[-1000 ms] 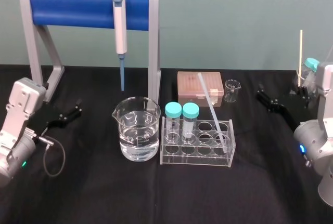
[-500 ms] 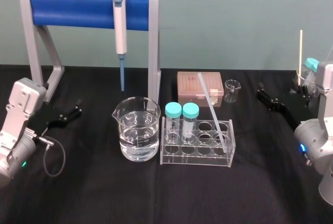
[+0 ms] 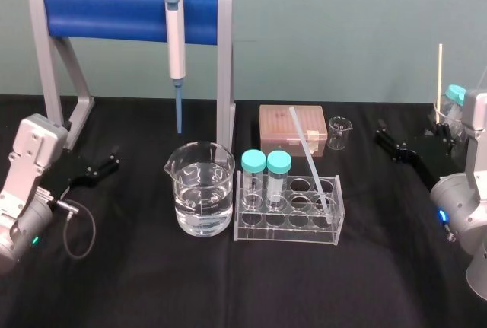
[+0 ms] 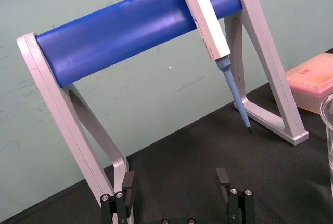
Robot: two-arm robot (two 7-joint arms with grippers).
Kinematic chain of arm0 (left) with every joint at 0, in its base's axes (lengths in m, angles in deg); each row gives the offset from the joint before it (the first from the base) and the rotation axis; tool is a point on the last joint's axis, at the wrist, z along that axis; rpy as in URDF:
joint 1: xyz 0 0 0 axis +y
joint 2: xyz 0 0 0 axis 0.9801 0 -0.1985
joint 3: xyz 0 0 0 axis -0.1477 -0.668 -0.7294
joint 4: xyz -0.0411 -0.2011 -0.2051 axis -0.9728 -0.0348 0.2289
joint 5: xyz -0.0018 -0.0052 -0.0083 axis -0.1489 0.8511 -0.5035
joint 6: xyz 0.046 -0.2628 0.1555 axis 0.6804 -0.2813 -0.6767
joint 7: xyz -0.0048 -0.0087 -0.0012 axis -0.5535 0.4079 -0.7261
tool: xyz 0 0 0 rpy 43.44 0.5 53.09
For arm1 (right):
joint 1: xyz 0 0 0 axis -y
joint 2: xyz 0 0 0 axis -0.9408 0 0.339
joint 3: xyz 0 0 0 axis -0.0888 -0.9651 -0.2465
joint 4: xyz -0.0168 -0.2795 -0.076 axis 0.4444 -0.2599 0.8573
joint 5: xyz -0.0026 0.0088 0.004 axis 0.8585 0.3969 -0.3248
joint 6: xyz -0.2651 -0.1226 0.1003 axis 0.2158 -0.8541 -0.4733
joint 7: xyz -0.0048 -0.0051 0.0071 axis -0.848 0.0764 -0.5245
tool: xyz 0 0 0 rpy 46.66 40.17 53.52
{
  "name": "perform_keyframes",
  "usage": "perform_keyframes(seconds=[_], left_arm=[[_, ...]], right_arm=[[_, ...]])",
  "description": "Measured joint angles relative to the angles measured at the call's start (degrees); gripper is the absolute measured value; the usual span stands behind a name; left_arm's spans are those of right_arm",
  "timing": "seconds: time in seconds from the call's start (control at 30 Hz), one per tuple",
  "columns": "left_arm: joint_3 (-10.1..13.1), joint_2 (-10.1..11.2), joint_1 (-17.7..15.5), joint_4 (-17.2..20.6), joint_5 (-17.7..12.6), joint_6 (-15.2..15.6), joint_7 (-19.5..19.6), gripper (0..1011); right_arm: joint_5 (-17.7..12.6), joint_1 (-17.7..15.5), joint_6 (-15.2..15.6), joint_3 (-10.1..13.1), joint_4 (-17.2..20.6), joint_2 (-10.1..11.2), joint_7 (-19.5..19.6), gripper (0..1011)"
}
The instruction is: Pick up the stirring rod with one hand, then place it down.
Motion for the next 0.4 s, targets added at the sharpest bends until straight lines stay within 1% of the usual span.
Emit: perform_keyframes(seconds=[0.4], left_arm=[[0.0,0.0,0.0,0.0,0.0,0.0,0.0,1000]], right_arm=[[0.0,0.0,-0.1,0.0,0.1,0.0,0.0,1003]])
